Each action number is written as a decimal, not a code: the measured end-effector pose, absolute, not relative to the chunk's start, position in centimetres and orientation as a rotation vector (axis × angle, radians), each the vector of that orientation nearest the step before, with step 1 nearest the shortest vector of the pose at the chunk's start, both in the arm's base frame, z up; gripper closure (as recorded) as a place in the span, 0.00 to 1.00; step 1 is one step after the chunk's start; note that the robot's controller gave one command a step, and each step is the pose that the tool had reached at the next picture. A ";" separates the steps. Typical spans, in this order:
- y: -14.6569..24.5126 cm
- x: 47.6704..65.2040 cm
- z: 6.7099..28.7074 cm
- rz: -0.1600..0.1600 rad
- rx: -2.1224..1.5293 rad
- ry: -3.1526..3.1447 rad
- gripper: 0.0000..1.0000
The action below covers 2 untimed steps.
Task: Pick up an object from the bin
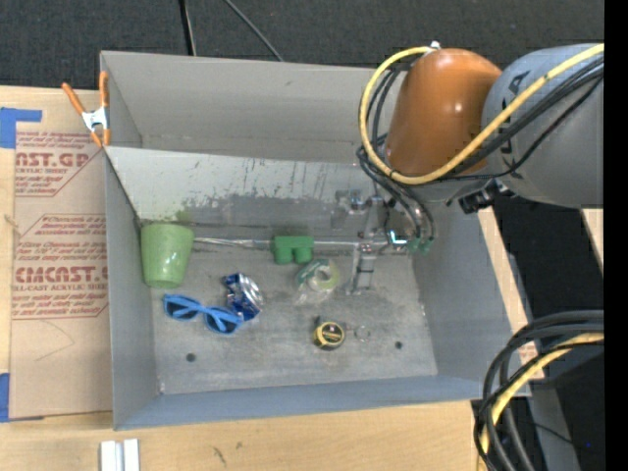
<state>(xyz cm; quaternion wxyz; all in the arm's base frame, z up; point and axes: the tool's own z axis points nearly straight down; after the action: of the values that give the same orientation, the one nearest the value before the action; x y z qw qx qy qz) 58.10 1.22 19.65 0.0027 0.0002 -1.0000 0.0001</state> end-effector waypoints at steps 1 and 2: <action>1.1 57.7 19.2 -0.003 -0.057 -3.142 0.00; -1.8 47.6 12.9 0.001 0.072 -3.129 0.00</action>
Offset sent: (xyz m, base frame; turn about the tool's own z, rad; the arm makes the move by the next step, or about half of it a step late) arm -0.0042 -0.0019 -0.0042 0.0378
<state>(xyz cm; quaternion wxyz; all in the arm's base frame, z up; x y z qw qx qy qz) 47.55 -1.83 12.91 0.0057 0.0231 -0.9997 0.0003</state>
